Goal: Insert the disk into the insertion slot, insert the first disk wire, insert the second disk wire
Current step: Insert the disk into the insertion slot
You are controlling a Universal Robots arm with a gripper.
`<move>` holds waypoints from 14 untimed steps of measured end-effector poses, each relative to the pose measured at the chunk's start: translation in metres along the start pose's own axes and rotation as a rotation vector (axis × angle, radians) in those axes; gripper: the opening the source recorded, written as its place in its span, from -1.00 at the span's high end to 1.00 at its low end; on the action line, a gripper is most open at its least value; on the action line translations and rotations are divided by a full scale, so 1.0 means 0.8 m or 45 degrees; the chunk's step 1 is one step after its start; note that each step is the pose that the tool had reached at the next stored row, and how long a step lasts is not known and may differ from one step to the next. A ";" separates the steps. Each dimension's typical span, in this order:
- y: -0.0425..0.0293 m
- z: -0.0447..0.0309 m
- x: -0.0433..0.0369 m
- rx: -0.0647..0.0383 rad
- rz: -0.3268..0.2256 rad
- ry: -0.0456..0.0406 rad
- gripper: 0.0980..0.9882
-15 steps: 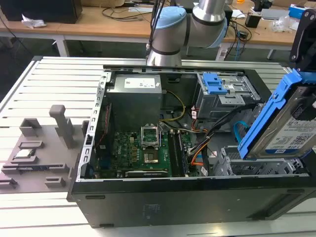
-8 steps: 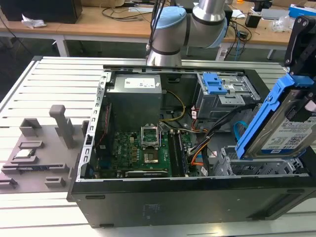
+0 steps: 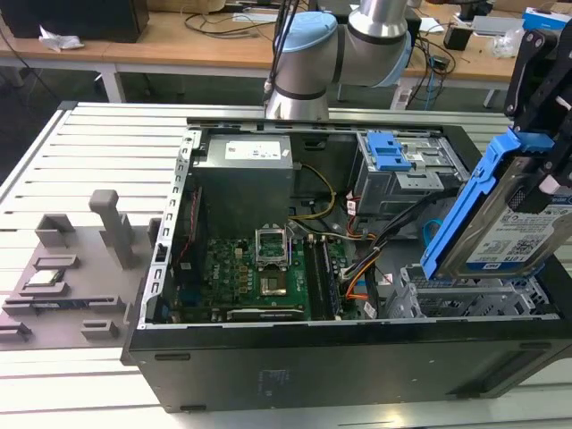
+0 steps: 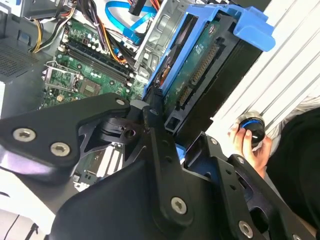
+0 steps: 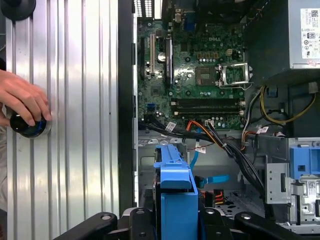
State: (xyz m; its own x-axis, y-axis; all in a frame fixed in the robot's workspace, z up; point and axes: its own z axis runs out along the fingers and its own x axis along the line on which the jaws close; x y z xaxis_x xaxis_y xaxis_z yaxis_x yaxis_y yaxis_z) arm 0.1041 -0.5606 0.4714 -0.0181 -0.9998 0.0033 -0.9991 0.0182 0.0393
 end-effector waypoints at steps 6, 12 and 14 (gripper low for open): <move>-0.0004 0.0098 -0.002 0.000 0.000 0.000 0.40; -0.0021 0.0239 -0.007 0.000 0.000 0.000 0.40; -0.0031 0.0273 -0.010 0.000 0.000 0.000 0.40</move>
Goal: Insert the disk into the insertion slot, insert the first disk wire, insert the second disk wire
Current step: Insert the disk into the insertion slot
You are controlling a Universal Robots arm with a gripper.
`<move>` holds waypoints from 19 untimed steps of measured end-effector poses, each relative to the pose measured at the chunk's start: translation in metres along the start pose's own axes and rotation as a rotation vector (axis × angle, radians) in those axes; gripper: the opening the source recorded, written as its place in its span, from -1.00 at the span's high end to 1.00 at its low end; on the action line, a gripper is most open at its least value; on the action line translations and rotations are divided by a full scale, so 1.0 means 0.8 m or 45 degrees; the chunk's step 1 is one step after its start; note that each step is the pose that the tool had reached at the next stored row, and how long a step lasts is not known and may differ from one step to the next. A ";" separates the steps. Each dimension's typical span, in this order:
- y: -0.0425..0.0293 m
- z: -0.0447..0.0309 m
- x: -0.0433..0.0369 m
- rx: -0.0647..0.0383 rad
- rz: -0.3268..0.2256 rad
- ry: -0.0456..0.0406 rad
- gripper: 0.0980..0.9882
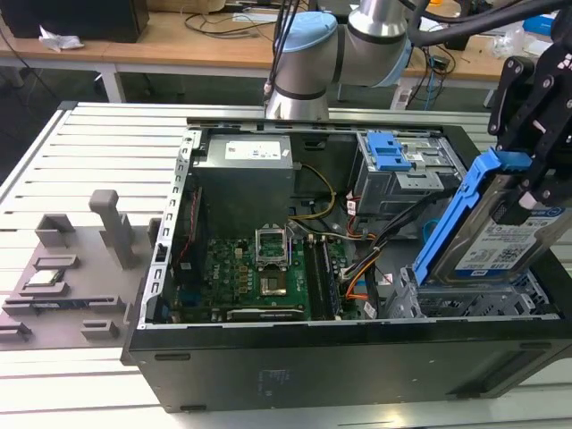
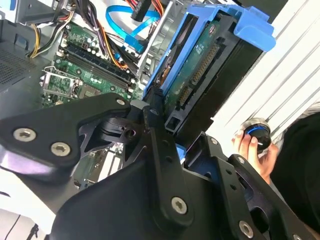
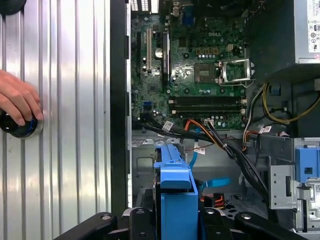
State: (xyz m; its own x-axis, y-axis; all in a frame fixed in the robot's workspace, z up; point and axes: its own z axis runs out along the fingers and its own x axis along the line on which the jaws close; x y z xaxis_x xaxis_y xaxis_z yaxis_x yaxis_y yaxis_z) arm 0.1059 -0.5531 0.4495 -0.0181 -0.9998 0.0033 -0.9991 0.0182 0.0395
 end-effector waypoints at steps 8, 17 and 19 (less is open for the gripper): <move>-0.0025 0.0109 -0.005 0.000 0.000 0.000 0.40; -0.0049 0.0183 -0.008 0.000 0.000 0.000 0.40; -0.0057 0.0203 -0.008 0.000 0.000 0.000 0.40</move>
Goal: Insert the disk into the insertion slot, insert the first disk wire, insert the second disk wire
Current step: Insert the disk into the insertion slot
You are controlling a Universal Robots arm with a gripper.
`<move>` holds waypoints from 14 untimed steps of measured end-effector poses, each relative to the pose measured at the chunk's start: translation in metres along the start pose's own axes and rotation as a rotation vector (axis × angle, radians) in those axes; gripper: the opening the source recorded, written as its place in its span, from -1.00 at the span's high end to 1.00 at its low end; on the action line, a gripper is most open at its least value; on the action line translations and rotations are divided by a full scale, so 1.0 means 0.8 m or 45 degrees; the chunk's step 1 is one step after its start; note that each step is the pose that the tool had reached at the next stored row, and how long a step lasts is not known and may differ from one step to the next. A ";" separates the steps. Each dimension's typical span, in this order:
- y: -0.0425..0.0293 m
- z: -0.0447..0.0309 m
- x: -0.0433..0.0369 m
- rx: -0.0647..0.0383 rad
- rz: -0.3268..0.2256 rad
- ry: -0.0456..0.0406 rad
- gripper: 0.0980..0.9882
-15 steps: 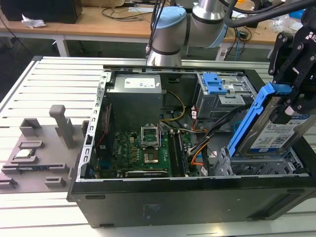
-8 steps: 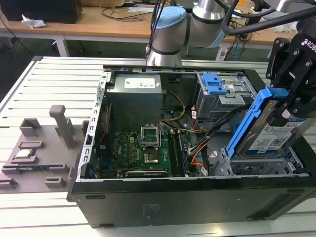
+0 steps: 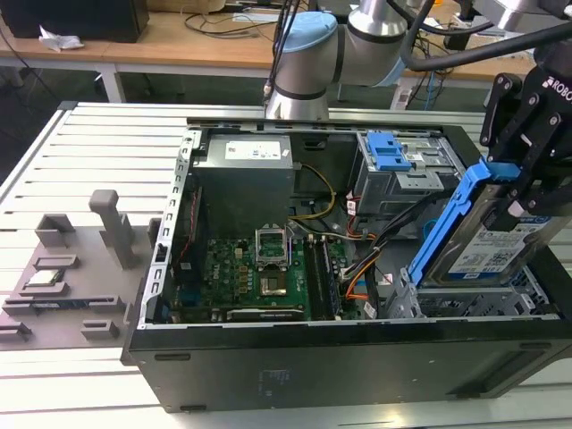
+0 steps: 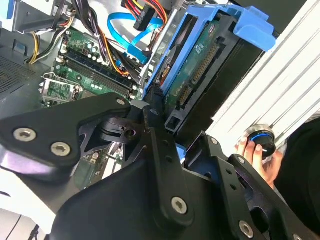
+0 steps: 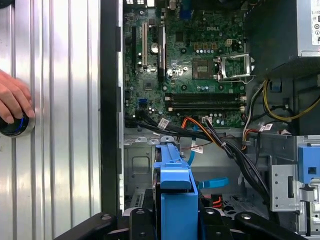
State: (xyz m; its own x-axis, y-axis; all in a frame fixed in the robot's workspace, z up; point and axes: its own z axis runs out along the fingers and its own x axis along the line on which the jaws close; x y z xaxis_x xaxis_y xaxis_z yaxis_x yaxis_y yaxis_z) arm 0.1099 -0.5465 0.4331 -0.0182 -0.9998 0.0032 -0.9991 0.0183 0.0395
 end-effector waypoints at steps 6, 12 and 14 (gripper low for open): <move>-0.0010 0.0130 0.000 0.000 0.000 0.000 0.40; -0.0014 0.0225 0.000 0.000 0.000 0.000 0.40; -0.0015 0.0250 0.000 0.000 0.000 0.000 0.40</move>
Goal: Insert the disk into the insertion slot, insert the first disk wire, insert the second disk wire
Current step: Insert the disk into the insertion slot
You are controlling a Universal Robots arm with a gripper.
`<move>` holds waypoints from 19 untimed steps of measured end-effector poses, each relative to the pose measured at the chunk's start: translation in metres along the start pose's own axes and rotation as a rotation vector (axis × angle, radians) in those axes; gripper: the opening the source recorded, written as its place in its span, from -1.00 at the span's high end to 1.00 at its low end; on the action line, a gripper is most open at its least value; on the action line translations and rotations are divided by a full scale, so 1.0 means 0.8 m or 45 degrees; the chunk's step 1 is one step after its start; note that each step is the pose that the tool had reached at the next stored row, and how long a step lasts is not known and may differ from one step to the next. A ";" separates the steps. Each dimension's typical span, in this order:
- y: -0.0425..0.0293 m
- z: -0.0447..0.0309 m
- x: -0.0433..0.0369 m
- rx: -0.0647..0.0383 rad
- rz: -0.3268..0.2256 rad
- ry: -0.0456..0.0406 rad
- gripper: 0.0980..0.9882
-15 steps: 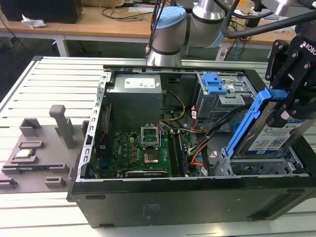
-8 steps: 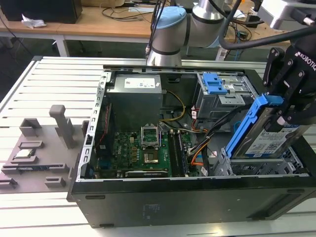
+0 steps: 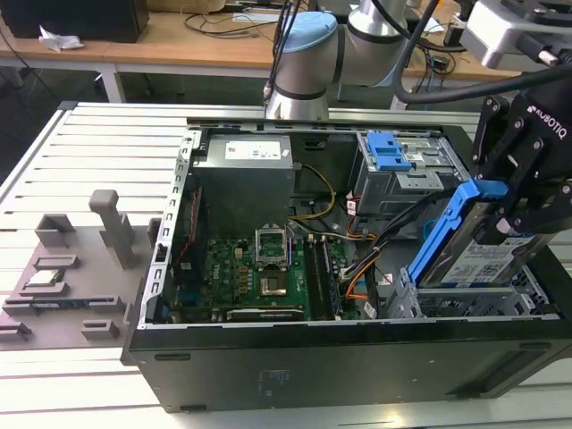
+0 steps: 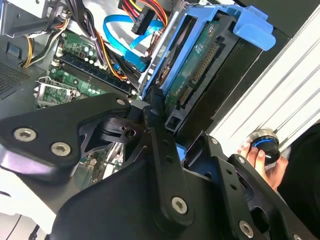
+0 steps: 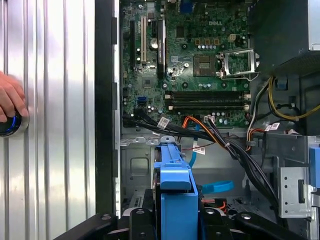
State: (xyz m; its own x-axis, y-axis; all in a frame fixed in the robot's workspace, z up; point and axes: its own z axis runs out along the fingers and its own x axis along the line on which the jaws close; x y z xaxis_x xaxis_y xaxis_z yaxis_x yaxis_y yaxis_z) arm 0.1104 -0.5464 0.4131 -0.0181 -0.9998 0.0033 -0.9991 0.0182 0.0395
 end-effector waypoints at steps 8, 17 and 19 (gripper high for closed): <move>-0.0003 0.0073 0.000 0.000 0.000 0.000 0.40; -0.0003 0.0075 0.000 0.000 0.000 0.000 0.56; -0.0003 0.0076 0.000 0.000 0.000 0.000 0.82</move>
State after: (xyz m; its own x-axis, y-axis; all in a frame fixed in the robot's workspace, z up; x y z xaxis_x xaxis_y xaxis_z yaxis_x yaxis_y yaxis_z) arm 0.1103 -0.5464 0.4070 -0.0182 -0.9998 0.0034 -0.9991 0.0183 0.0395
